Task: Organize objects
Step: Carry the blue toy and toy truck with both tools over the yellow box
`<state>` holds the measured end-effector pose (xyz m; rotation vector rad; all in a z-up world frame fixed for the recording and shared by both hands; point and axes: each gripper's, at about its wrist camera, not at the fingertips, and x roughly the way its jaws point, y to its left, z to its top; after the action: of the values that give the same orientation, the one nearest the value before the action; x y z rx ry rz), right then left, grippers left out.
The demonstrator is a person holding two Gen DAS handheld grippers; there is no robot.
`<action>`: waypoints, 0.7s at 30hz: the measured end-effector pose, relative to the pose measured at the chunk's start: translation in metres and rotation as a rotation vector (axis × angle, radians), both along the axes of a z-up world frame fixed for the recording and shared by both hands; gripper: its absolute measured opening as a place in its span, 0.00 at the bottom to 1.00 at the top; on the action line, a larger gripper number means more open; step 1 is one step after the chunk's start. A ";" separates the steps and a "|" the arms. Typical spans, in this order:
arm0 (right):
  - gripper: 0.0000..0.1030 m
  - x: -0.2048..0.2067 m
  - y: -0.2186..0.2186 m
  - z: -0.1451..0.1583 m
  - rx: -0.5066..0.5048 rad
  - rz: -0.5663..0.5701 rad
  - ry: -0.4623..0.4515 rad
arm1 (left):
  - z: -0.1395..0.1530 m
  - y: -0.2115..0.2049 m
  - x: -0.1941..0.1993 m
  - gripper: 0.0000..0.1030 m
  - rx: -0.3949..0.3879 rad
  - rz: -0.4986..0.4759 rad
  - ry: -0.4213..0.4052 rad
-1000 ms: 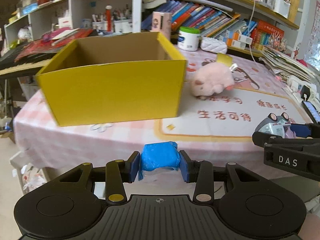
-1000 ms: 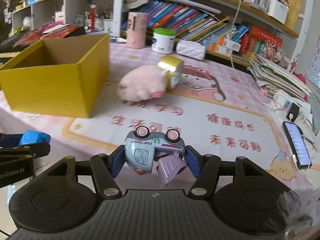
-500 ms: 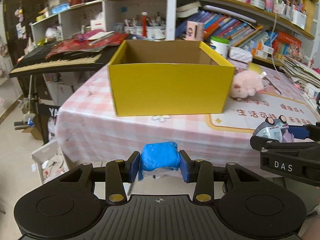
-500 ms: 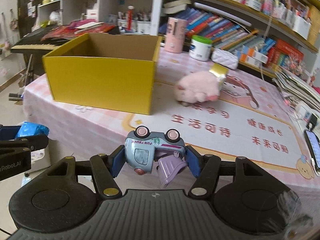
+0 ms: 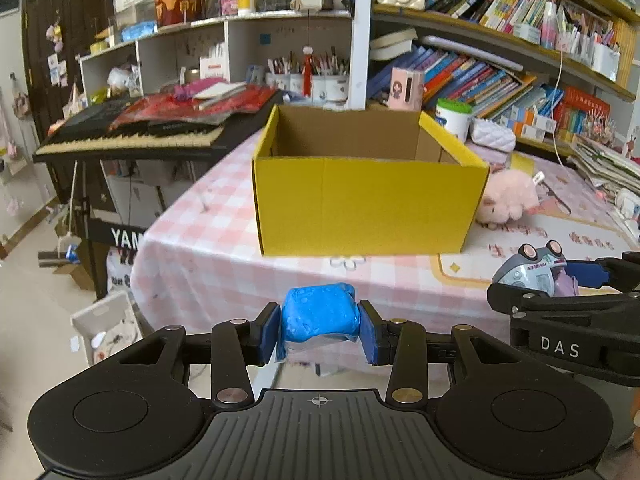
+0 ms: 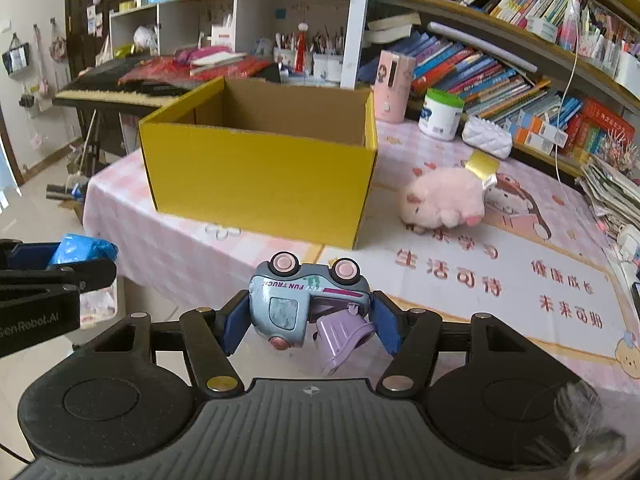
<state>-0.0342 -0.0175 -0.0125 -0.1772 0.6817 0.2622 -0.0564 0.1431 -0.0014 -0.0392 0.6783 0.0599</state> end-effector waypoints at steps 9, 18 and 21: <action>0.59 0.031 -0.002 0.034 0.066 -0.010 -0.129 | 0.028 -0.002 0.033 0.38 0.065 0.000 -0.125; 0.59 0.104 0.002 0.062 0.102 0.030 -0.196 | 0.044 -0.003 0.099 0.38 0.083 0.038 -0.190; 0.59 0.129 0.002 0.065 0.095 0.053 -0.200 | 0.041 -0.008 0.122 0.38 0.085 0.046 -0.185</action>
<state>0.0945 -0.0153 0.0522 -0.1290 0.4652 0.3224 0.0659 0.1350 0.0398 0.0213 0.4895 0.1275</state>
